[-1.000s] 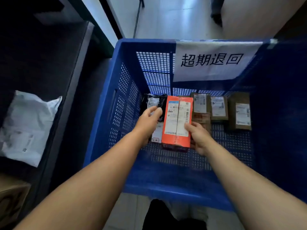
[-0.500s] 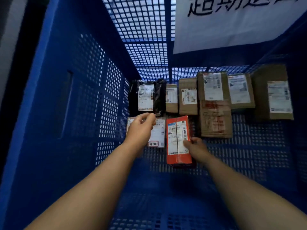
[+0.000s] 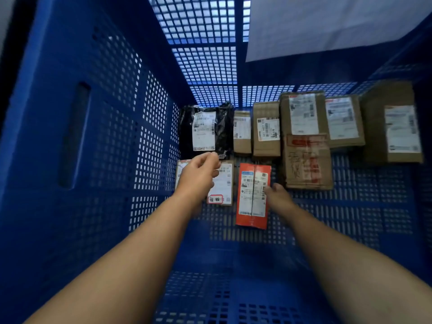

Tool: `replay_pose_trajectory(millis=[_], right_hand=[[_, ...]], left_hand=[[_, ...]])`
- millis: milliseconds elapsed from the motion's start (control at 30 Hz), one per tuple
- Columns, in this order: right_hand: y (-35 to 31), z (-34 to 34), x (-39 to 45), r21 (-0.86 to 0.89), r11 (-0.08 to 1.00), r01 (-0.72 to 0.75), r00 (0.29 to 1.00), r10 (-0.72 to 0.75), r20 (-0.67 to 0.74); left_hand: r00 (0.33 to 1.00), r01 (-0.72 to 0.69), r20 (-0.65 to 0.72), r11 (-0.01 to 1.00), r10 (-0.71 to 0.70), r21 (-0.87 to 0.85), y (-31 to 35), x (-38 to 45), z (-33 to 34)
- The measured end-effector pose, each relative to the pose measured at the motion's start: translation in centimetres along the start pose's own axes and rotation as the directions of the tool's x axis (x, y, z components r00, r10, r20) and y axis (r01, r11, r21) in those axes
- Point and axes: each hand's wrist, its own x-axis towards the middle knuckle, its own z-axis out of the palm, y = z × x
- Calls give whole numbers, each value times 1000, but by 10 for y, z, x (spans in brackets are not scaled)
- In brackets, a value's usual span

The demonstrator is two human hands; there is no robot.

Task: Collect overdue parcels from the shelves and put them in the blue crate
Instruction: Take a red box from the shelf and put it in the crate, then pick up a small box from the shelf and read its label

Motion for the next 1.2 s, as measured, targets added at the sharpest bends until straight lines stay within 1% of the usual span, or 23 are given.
replay_pose_trajectory(millis=[67, 167, 267, 433, 600, 667, 767, 833, 933, 1067, 1200], right_hand=[[-13, -10, -22, 7, 1000, 28, 1000, -28, 9], [-39, -28, -67, -37, 996, 80, 997, -80, -15], [-61, -44, -117, -17, 992, 126, 992, -127, -28], [-101, -56, -203, 45, 974, 224, 974, -225, 31], [-135, -56, -298, 106, 931, 349, 926, -360, 115], [-147, -55, -337, 115, 912, 395, 901, -408, 148], [-160, -52, -399, 83, 881, 465, 856, -472, 213], [-161, -48, -435, 76, 865, 497, 831, -499, 244], [-157, -37, -481, 102, 827, 554, 773, -556, 305], [-141, -13, -549, 105, 798, 593, 714, -581, 390], [-111, 9, -610, 105, 781, 615, 656, -581, 482]], left_hand=[[1000, 4, 0, 1000, -4, -23, 12, -16, 1], [1000, 1, -16, 999, -2, -46, 33, -47, 2], [999, -14, -48, 998, 11, -62, 56, -82, 1], [986, -75, -160, 986, 51, -146, 97, -151, -13], [956, -155, -283, 945, 71, -288, 126, -231, -32], [936, -193, -345, 916, 65, -352, 139, -268, -42], [900, -245, -432, 886, 56, -395, 150, -319, -58], [873, -286, -486, 856, 47, -431, 155, -353, -69], [839, -332, -543, 824, 36, -459, 159, -400, -88], [764, -413, -644, 788, 27, -457, 147, -472, -120], [688, -473, -725, 753, -8, -457, 115, -536, -147]])
